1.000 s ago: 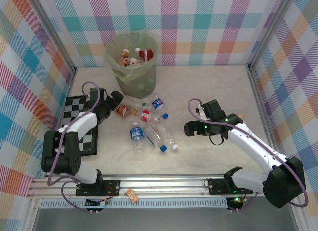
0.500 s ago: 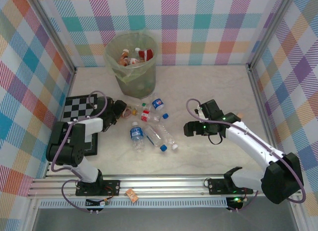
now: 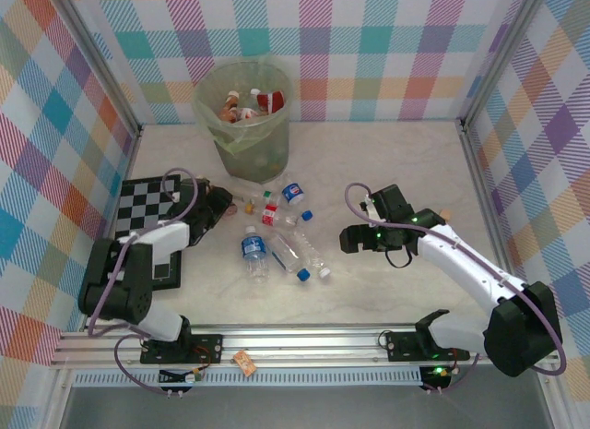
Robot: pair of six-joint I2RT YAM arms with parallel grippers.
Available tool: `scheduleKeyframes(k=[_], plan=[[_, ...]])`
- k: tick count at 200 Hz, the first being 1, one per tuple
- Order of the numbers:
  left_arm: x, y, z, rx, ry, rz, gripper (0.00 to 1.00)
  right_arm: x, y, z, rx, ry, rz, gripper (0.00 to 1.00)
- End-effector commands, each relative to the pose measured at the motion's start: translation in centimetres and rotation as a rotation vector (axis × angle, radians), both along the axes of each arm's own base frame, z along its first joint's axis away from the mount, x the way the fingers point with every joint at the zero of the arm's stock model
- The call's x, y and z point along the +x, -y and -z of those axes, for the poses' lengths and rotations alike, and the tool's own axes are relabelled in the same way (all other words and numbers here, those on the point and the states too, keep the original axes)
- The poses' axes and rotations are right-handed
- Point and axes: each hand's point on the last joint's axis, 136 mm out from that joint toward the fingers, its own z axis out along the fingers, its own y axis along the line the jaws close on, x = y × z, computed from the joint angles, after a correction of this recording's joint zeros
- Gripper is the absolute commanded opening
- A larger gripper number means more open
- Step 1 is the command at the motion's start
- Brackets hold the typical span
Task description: Put the plastic bottles in the bin
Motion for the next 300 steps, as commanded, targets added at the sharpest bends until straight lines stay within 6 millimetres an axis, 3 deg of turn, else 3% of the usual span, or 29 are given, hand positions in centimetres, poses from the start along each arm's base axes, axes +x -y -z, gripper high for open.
scheduleKeyframes(k=[1,37,59,80,104,137,157,180,237,267,300], plan=[[-0.5,-1.2,-5.2,0.119,0.08,0.009,0.57,0.8,-0.5,-0.8,0.025,0.022,-0.001,0.95],[-2.6,-3.2,-14.9,0.33,0.203,0.032,0.57,0.9,-0.6,-0.8,0.026,0.02,-0.002,0.95],[-3.8,-4.0,-20.9,0.417,0.286,0.045,0.46,0.9,-0.6,-0.8,0.026,0.015,0.0,0.95],[-3.7,-3.3,-26.1,0.438,0.383,0.09,0.41,0.9,-0.6,-1.1,0.037,0.022,0.008,0.95],[-2.8,-2.3,-30.3,0.458,0.451,0.145,0.37,0.6,-0.5,-1.4,0.049,0.03,0.02,0.95],[-0.5,-1.9,-34.4,0.498,0.527,0.153,0.17,0.2,-0.2,-1.8,0.051,0.036,0.031,0.95],[1.9,-1.2,-35.2,0.498,0.539,0.172,0.07,0.0,0.0,-2.2,0.055,0.047,0.039,0.95],[5.6,1.0,-34.8,0.454,0.529,0.264,0.0,-0.2,0.2,-2.4,0.056,0.05,0.044,0.95],[13.4,4.6,-31.5,0.398,0.489,0.399,0.0,-0.9,1.0,-2.7,0.051,0.065,0.064,0.95],[15.8,6.2,-29.5,0.393,0.456,0.465,0.0,-1.1,1.1,-2.6,0.047,0.062,0.064,0.95],[16.5,8.6,-25.8,0.441,0.356,0.591,0.0,-1.0,1.2,-2.4,0.04,0.062,0.064,0.95]])
